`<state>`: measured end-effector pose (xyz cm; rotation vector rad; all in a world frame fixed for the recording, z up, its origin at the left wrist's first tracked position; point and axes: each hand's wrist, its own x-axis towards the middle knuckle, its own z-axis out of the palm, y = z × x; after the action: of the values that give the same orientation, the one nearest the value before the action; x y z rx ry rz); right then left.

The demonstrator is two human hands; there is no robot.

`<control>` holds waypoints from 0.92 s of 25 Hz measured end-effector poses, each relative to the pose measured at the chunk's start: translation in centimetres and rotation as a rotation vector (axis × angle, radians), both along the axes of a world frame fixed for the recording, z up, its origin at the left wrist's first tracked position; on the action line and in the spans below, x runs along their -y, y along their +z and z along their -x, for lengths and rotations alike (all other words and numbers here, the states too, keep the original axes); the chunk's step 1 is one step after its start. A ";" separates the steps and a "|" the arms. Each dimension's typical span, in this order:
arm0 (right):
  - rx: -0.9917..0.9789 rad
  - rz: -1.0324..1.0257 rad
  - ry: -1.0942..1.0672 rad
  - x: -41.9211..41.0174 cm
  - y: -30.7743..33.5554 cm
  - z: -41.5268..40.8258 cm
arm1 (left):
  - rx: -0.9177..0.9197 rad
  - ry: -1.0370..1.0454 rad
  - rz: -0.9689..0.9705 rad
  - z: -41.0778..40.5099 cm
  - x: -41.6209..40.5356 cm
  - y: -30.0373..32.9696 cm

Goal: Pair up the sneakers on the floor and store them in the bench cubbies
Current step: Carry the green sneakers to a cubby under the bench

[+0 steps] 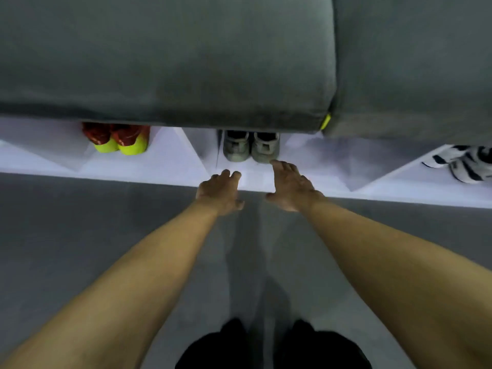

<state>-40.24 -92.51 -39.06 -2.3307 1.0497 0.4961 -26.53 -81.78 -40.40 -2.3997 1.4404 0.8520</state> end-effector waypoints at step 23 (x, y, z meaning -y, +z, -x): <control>-0.277 -0.271 0.302 -19.1 40.9 18.9 | -0.316 0.414 -0.165 18.5 -25.0 43.2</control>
<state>-59.09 -73.39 1.79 -2.2227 0.6914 1.0343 -44.98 -56.73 2.82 -2.5554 0.9154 1.4391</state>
